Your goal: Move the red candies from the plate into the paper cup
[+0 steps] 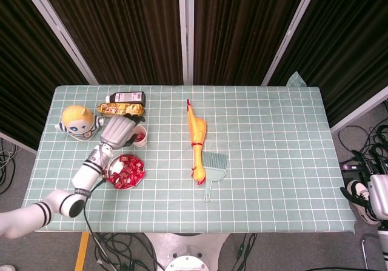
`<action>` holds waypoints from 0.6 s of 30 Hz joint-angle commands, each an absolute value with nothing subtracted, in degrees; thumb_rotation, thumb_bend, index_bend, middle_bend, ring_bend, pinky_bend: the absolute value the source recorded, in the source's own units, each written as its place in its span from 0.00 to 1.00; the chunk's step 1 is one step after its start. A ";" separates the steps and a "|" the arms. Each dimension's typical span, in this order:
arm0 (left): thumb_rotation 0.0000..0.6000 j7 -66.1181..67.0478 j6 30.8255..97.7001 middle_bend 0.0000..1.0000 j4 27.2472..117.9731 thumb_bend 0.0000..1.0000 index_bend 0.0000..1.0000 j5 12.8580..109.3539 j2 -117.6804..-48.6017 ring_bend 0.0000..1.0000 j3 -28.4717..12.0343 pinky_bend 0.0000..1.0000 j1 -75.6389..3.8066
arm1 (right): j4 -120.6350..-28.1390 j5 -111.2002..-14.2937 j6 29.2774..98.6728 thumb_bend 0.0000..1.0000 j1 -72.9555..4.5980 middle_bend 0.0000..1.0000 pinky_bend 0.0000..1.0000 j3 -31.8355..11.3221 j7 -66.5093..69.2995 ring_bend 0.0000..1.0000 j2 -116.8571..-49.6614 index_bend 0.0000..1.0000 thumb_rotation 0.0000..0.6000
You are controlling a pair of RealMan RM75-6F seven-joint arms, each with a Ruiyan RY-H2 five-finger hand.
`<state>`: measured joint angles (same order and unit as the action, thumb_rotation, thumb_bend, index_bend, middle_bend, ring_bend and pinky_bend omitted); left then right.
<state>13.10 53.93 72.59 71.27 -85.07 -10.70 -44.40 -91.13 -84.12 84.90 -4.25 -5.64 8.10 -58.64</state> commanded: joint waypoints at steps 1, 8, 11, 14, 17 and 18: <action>1.00 11.92 60.07 0.43 77.47 0.36 0.33 72.68 -81.18 0.39 -8.69 0.67 -39.18 | -91.11 -84.29 84.98 0.09 -4.30 0.27 0.30 -5.66 8.14 0.09 -58.64 0.14 1.00; 1.00 12.96 63.03 0.43 83.50 0.30 0.33 72.74 -75.66 0.39 -2.82 0.65 -32.06 | -91.10 -85.25 84.88 0.09 -4.66 0.27 0.30 -5.48 8.33 0.09 -58.93 0.14 1.00; 1.00 13.53 61.73 0.43 84.10 0.29 0.33 72.57 -75.10 0.39 -0.71 0.64 -30.75 | -91.24 -85.58 84.92 0.09 -4.73 0.27 0.31 -5.38 8.19 0.09 -58.92 0.14 1.00; 1.00 13.54 60.85 0.43 82.88 0.29 0.34 73.10 -76.02 0.39 0.75 0.63 -29.89 | -91.49 -86.05 85.24 0.09 -4.73 0.27 0.31 -5.31 8.12 0.09 -58.80 0.14 1.00; 1.00 13.49 59.94 0.43 81.39 0.29 0.34 73.52 -77.31 0.39 1.86 0.63 -29.21 | -91.69 -86.14 85.56 0.09 -4.57 0.27 0.31 -5.26 8.05 0.09 -58.69 0.14 1.00; 1.00 13.46 59.83 0.43 80.94 0.29 0.34 73.62 -77.76 0.39 2.08 0.63 -28.99 | -91.75 -86.18 85.64 0.09 -4.51 0.27 0.31 -5.22 8.01 0.09 -58.64 0.14 1.00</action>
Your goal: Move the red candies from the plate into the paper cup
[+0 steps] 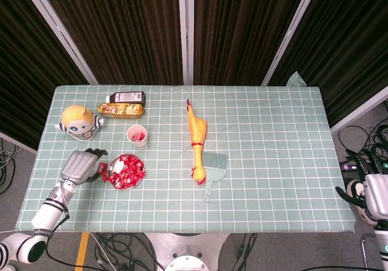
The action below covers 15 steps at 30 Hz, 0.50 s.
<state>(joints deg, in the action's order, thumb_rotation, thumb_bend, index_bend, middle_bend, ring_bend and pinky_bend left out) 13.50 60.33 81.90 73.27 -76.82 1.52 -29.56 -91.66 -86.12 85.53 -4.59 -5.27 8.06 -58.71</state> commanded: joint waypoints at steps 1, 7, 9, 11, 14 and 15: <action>1.00 13.44 59.72 0.43 80.50 0.29 0.34 73.73 -78.21 0.39 2.30 0.63 -28.77 | -91.80 -86.22 85.72 0.09 -4.46 0.27 0.31 -5.19 7.97 0.09 -58.61 0.14 1.00; 1.00 14.73 59.83 0.41 77.83 0.25 0.37 73.03 -81.19 0.37 2.33 0.62 -27.48 | -92.05 -86.51 86.18 0.09 -4.20 0.27 0.31 -5.02 7.88 0.09 -58.52 0.14 1.00; 1.00 15.12 59.61 0.39 77.07 0.24 0.39 72.60 -81.95 0.33 2.17 0.60 -27.23 | -92.10 -86.52 86.29 0.09 -4.16 0.27 0.31 -5.03 7.80 0.09 -58.47 0.14 1.00; 1.00 15.37 59.06 0.37 76.58 0.24 0.40 72.05 -82.47 0.31 1.93 0.59 -27.15 | -92.16 -86.59 86.36 0.09 -4.14 0.27 0.31 -5.00 7.76 0.09 -58.42 0.14 1.00; 1.00 15.42 58.69 0.37 75.64 0.24 0.42 71.86 -83.36 0.31 1.50 0.57 -27.16 | -92.20 -86.69 86.45 0.09 -4.12 0.27 0.31 -4.98 7.71 0.09 -58.45 0.15 1.00; 1.00 15.49 58.60 0.36 75.32 0.24 0.42 71.90 -83.64 0.30 1.41 0.57 -27.18 | -92.21 -86.70 86.44 0.09 -4.13 0.27 0.31 -4.98 7.70 0.09 -58.46 0.15 1.00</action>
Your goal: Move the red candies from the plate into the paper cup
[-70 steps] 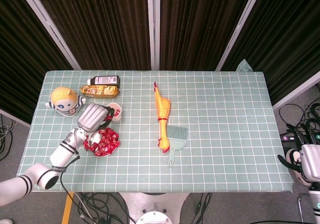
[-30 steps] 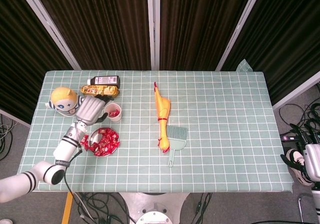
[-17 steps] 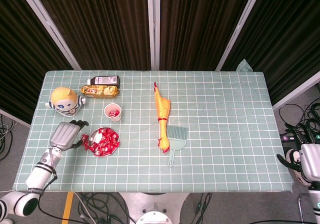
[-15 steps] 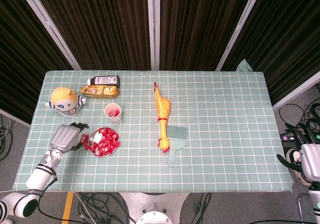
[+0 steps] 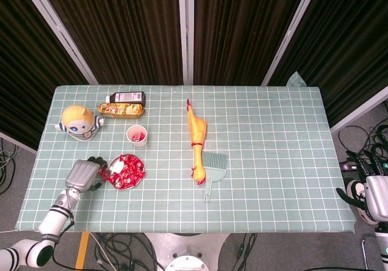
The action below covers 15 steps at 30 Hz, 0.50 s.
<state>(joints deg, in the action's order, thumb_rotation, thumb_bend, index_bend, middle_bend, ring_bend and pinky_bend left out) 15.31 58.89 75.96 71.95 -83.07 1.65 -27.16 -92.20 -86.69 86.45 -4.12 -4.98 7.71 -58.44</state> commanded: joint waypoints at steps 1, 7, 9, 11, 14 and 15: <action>1.00 15.38 58.48 0.36 75.02 0.24 0.42 71.93 -83.90 0.30 1.25 0.56 -27.24 | -92.23 -86.70 86.41 0.09 -4.14 0.27 0.31 -4.97 7.68 0.09 -58.46 0.15 1.00; 1.00 14.96 57.39 0.36 72.82 0.25 0.44 72.33 -85.19 0.30 0.81 0.56 -27.58 | -92.35 -86.51 86.37 0.09 -4.10 0.27 0.31 -4.99 7.53 0.09 -58.38 0.15 1.00; 1.00 14.64 56.86 0.36 72.28 0.26 0.45 72.37 -85.40 0.30 0.77 0.56 -27.63 | -92.40 -86.55 86.50 0.09 -4.06 0.27 0.31 -4.99 7.46 0.09 -58.34 0.15 1.00; 1.00 14.46 56.67 0.37 71.78 0.27 0.46 72.62 -85.60 0.30 0.78 0.56 -27.62 | -92.48 -86.52 86.51 0.09 -4.06 0.27 0.31 -5.01 7.39 0.09 -58.34 0.15 1.00; 1.00 13.68 56.70 0.37 71.18 0.29 0.48 73.17 -85.90 0.30 0.74 0.56 -27.49 | -92.56 -86.53 86.43 0.09 -4.07 0.27 0.31 -4.96 7.30 0.09 -58.36 0.15 1.00; 1.00 13.45 56.70 0.37 70.98 0.30 0.48 73.32 -85.98 0.30 0.73 0.56 -27.46 | -92.59 -86.56 86.43 0.09 -4.09 0.27 0.31 -4.97 7.27 0.09 -58.35 0.15 1.00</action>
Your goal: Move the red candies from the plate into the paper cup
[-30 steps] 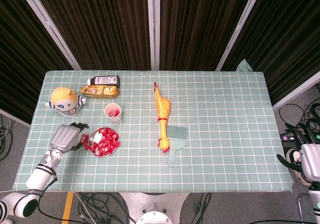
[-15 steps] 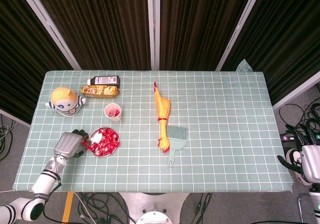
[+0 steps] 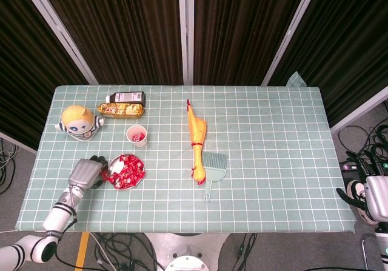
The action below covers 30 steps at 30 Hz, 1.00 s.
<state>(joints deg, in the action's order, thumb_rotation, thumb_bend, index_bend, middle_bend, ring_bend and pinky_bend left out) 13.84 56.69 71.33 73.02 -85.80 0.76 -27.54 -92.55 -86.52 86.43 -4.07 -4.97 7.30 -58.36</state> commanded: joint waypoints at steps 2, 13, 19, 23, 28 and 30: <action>1.00 12.78 56.66 0.37 70.71 0.31 0.49 73.66 -86.10 0.30 0.67 0.56 -27.40 | -92.65 -86.61 86.49 0.09 -4.08 0.27 0.31 -4.97 7.19 0.09 -58.35 0.15 1.00; 1.00 9.88 55.85 0.39 69.56 0.33 0.49 75.69 -86.91 0.30 0.74 0.56 -27.58 | -93.00 -86.38 86.37 0.09 -4.11 0.27 0.31 -5.02 6.75 0.09 -58.22 0.15 1.00; 1.00 9.04 56.41 0.49 68.41 0.33 0.52 76.88 -87.62 0.40 0.59 0.63 -27.59 | -93.30 -86.23 86.24 0.09 -4.19 0.28 0.31 -5.11 6.40 0.09 -58.07 0.16 1.00; 1.00 7.98 56.92 0.57 67.50 0.33 0.56 77.56 -88.03 0.46 0.45 0.67 -27.46 | -93.44 -86.29 86.20 0.09 -4.25 0.28 0.31 -5.11 6.24 0.09 -58.06 0.16 1.00; 1.00 6.34 57.48 0.62 66.46 0.34 0.60 78.19 -88.34 0.52 0.22 0.71 -27.25 | -93.72 -86.27 86.11 0.09 -4.35 0.28 0.31 -5.16 5.92 0.09 -57.99 0.16 1.00; 1.00 5.53 58.07 0.65 66.03 0.36 0.61 78.60 -88.47 0.55 0.08 0.72 -27.09 | -93.83 -86.32 86.17 0.09 -4.33 0.28 0.31 -5.14 5.80 0.09 -57.98 0.16 1.00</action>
